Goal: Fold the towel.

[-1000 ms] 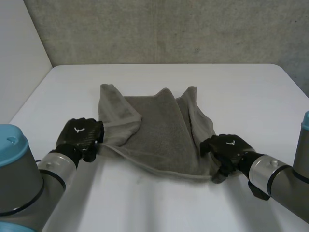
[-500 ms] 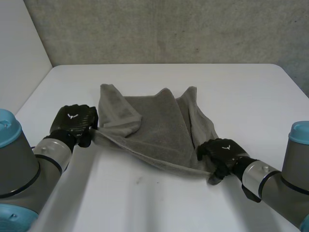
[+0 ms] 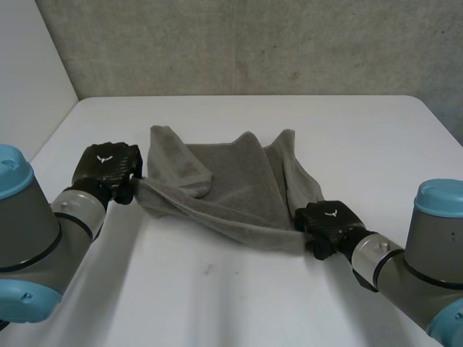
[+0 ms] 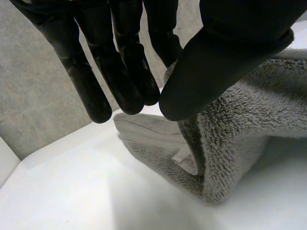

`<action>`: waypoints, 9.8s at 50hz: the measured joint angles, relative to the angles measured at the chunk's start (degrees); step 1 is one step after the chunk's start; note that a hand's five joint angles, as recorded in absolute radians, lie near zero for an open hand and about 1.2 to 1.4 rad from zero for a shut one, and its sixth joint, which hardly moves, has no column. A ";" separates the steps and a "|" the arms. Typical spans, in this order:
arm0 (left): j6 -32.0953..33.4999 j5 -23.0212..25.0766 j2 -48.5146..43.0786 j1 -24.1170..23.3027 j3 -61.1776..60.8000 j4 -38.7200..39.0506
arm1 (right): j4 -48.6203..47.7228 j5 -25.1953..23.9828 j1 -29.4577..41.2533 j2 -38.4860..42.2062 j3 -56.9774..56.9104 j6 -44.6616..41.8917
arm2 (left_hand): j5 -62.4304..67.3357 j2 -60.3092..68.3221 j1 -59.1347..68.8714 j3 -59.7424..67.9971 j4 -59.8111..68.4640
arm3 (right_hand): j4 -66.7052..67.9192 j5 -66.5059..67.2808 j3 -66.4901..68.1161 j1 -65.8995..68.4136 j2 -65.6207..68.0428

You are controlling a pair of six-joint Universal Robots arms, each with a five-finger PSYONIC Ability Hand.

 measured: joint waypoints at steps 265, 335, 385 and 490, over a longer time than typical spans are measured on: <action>16.73 19.76 -21.14 7.73 10.96 -7.30 | 7.78 3.19 -17.97 -0.21 -9.13 -16.25 | -21.04 -21.56 -20.38 -21.57 -21.55 | 4.70 5.16 4.45 3.19 4.31; 16.70 16.76 -8.81 13.00 6.78 -16.87 | 32.74 4.18 -14.69 1.21 -28.78 -38.14 | -0.76 -0.01 -0.87 -0.11 -0.02 | 4.70 5.30 4.45 3.41 4.31; 13.59 2.49 -27.52 6.04 41.20 -22.57 | 20.90 17.29 -6.73 20.89 -58.82 -25.66 | -57.24 -58.98 -57.12 -58.89 -59.01 | -56.81 -58.93 -58.05 -59.48 -58.55; 4.62 11.00 -2.34 5.86 4.68 -6.95 | 7.56 1.79 28.06 15.90 -35.42 -27.34 | -54.47 -55.10 -53.66 -55.06 -55.05 | -56.91 -58.93 -58.12 -59.20 -58.64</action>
